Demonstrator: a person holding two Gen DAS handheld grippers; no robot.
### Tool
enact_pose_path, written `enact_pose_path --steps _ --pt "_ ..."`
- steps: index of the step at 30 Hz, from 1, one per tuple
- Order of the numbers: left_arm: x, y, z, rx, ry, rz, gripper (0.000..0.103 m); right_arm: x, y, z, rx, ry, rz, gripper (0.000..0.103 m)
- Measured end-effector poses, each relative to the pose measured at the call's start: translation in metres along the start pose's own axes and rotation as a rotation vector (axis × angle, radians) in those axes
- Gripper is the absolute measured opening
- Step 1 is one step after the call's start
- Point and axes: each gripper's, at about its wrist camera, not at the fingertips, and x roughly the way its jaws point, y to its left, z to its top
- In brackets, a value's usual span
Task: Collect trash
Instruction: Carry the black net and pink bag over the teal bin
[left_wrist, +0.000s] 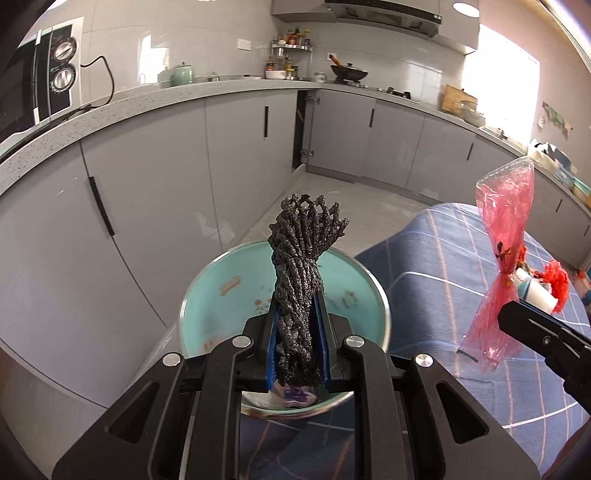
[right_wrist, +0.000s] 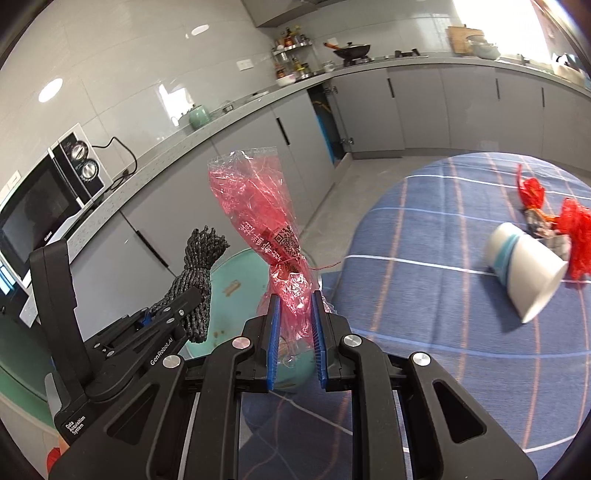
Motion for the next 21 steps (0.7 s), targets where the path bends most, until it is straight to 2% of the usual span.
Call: enact_pose_path --steps 11,21 --pt "0.015 0.035 -0.002 -0.068 0.033 0.041 0.017 0.037 0.034 0.002 -0.028 0.053 0.012 0.018" --pt "0.034 0.043 -0.008 -0.074 0.08 0.049 0.017 0.082 0.039 -0.002 0.003 0.135 0.017 0.018"
